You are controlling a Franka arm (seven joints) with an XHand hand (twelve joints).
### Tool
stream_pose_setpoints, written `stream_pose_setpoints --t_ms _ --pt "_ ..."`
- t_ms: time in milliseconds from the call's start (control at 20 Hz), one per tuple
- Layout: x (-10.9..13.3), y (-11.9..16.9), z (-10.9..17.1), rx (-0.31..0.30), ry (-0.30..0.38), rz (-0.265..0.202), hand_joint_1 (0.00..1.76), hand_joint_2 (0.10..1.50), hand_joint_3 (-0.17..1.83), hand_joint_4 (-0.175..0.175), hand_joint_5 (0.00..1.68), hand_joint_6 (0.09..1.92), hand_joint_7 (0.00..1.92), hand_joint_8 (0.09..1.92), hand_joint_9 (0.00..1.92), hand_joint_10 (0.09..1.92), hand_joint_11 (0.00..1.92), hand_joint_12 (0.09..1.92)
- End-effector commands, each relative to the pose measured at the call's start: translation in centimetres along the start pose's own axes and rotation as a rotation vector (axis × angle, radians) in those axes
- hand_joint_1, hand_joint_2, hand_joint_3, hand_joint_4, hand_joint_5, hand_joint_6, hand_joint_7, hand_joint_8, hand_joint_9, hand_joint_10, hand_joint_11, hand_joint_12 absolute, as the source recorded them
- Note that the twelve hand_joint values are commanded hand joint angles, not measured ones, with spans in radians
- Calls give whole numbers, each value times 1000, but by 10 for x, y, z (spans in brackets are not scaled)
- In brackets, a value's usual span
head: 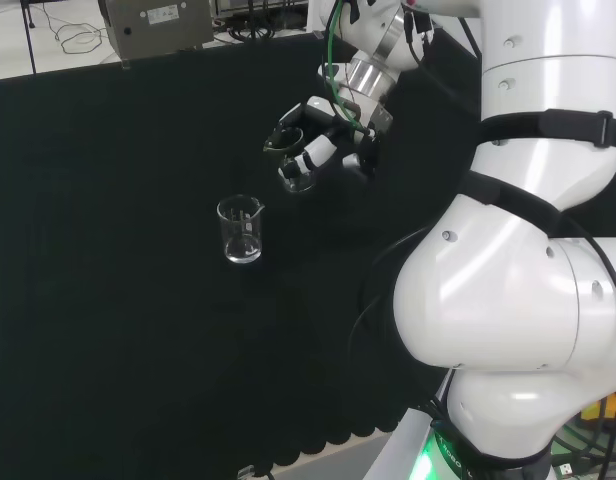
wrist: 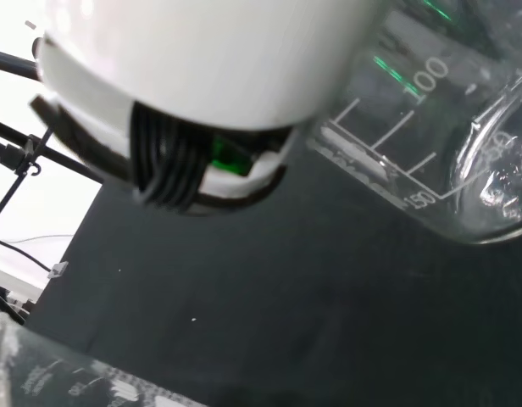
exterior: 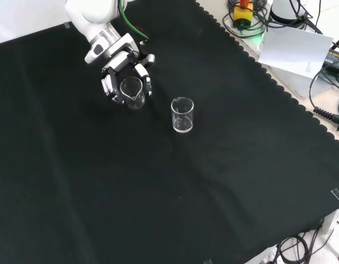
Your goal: Place the beaker back on the table.
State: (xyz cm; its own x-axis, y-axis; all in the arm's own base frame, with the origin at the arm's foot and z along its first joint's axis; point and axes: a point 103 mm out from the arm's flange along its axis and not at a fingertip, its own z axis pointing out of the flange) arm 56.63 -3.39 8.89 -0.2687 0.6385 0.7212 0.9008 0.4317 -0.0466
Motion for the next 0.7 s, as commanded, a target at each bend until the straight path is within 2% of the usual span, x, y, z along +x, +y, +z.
stream_pose_setpoints --t_ms 50,300,700 --pt "-13 7 7 -2 24 8 1445 500 819 -175 1299 696 1430 579 1602 87 1038 792" --pt "-21 8 8 -30 45 9 1445 503 817 -175 1295 708 1424 590 1600 87 1035 796" --pt "-27 3 11 -49 31 3 1441 522 806 -175 1276 775 1389 665 1570 87 1016 817"
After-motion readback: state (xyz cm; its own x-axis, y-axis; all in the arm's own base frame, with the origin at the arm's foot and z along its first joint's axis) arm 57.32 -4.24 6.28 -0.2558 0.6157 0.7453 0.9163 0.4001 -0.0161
